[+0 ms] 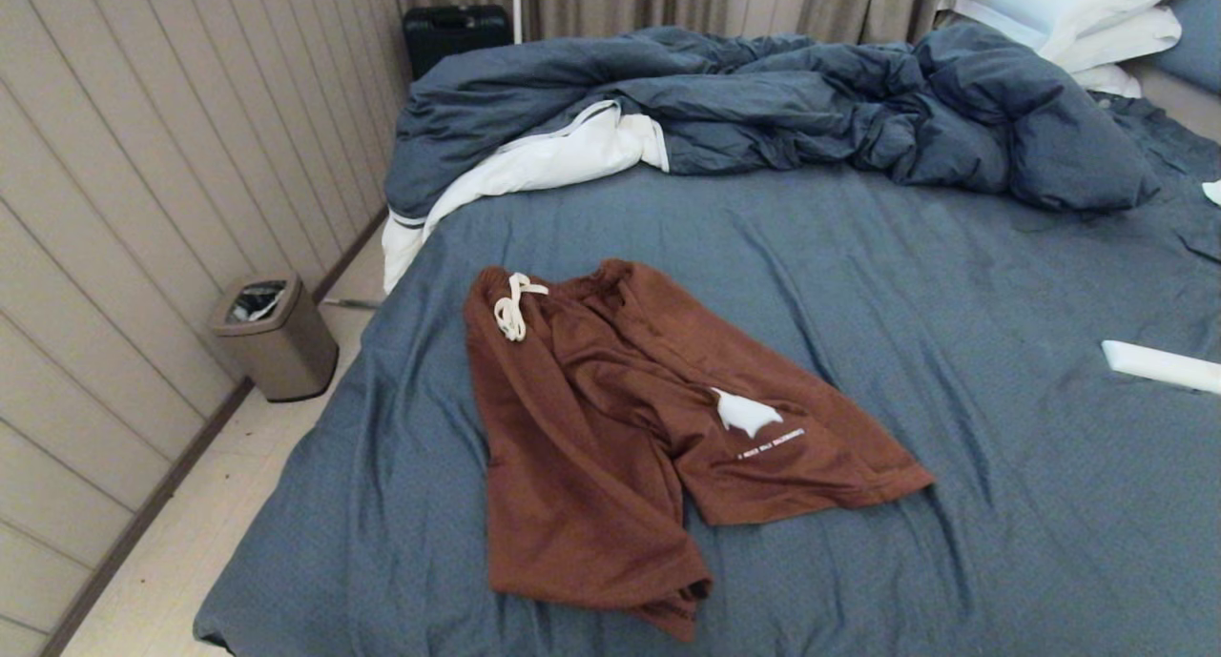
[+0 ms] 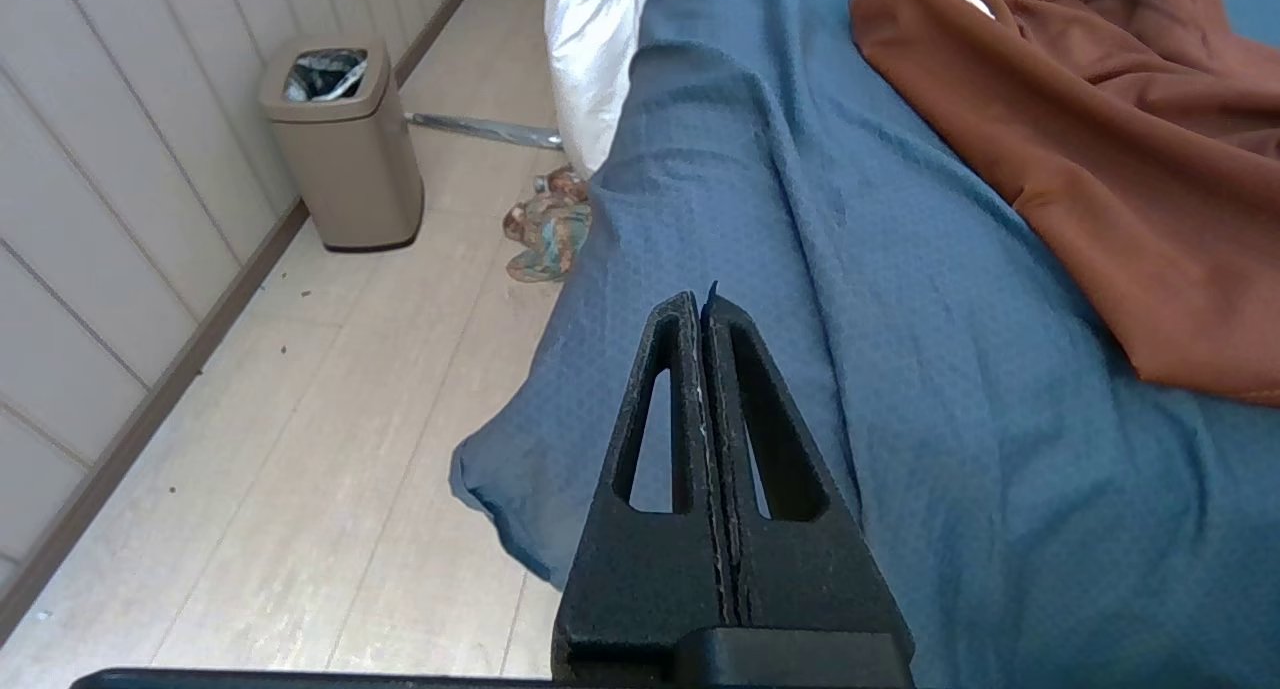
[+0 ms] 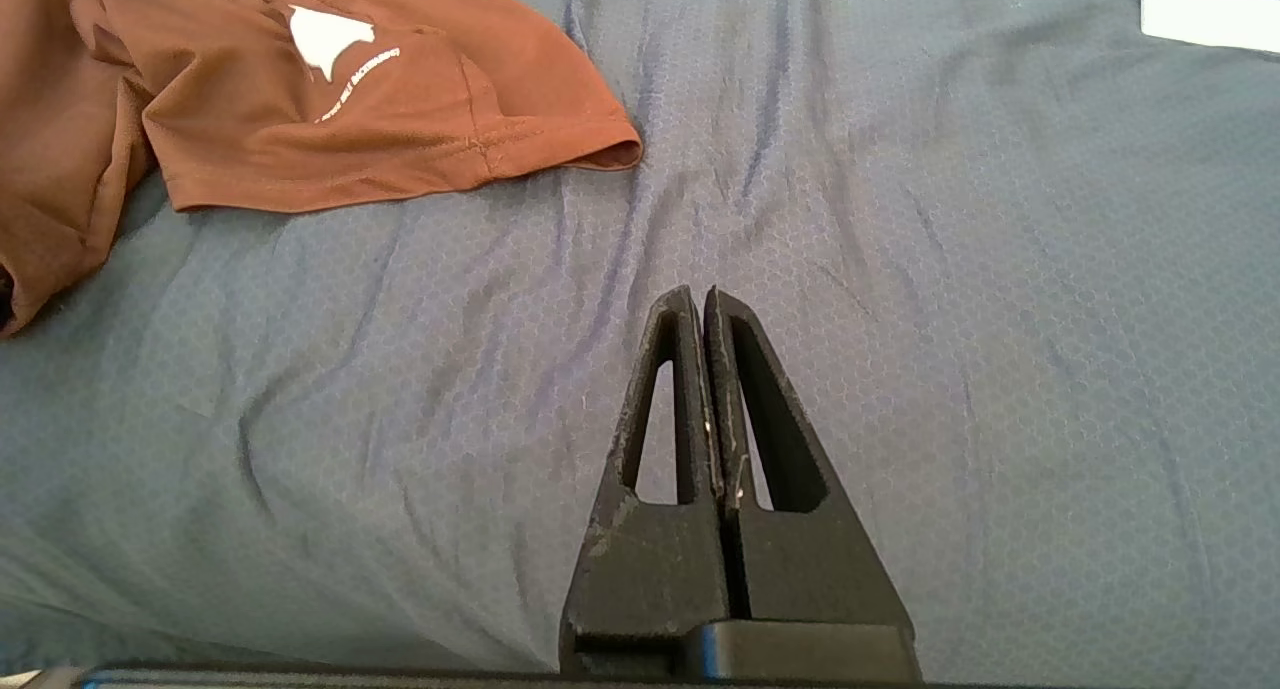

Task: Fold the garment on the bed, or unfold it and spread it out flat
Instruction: Fold the brown shorts

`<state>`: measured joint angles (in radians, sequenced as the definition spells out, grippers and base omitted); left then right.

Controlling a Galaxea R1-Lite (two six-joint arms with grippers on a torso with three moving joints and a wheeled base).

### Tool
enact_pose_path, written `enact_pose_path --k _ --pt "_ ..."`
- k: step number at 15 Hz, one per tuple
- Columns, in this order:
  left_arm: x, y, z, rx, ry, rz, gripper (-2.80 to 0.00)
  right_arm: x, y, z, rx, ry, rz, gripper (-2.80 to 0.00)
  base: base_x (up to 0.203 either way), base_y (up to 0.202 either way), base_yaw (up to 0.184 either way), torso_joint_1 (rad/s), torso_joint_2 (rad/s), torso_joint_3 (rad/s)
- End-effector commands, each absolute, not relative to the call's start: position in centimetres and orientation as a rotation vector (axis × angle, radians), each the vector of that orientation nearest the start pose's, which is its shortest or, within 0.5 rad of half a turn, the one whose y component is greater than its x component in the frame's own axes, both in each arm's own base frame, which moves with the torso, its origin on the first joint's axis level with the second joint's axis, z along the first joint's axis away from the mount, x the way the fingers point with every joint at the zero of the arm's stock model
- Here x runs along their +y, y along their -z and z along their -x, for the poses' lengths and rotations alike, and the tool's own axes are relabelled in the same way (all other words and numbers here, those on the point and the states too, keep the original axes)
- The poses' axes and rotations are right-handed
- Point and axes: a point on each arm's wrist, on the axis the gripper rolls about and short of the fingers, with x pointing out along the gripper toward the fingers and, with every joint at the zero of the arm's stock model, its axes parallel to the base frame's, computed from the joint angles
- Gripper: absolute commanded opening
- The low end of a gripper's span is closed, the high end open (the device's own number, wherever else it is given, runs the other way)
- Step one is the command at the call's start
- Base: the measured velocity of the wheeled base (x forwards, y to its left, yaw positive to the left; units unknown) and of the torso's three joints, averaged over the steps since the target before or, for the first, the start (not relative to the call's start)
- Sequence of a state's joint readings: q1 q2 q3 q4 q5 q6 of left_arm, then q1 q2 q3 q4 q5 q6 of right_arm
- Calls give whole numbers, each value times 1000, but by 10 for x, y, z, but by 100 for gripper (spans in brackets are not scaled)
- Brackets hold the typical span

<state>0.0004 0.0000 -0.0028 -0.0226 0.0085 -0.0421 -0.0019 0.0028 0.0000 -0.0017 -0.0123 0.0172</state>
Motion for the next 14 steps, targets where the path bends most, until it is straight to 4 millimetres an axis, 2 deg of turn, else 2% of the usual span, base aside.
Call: enact_pose_path --k 1,3,4,5,6,7,8,9,11,12,14 --pt "0 -79 23 -25 -10 41 -280 0 -76 23 -2 15 -11 -280 0 0 0 0 0 0" --pt "0 -80 23 -29 -20 29 -280 0 -79 23 -13 11 3 -280 0 0 0 0 0 0" --pt "0 -89 26 -50 -24 17 -280 0 -92 27 -34 6 10 -280 0 0 0 0 0 0" --pt "1 -108 30 -80 -29 12 -280 0 -113 32 -53 3 14 -280 0 0 0 0 0 0" --pt "1 -135 35 -112 -31 12 -280 0 -142 39 -77 0 16 -280 0 0 0 0 0 0" --pt "1 -171 41 -143 -29 15 -280 0 -176 44 -90 -5 18 -280 0 0 0 0 0 0" --pt "1 -205 38 -139 -26 23 -280 0 -203 36 -46 -12 19 -280 0 0 0 0 0 0" --pt "0 -232 27 -99 -22 35 -280 0 -225 24 -2 -18 16 -280 0 0 0 0 0 0" --pt "0 -275 -10 28 8 63 -280 0 -264 -13 93 -26 -14 -280 0 0 0 0 0 0" --pt "-1 -287 -34 115 29 83 -280 1 -278 -39 154 -29 -34 -280 0 0 0 0 0 0" --pt "-2 -296 -90 314 76 138 -280 3 -291 -107 312 -31 -70 -280 0 0 0 0 0 0"
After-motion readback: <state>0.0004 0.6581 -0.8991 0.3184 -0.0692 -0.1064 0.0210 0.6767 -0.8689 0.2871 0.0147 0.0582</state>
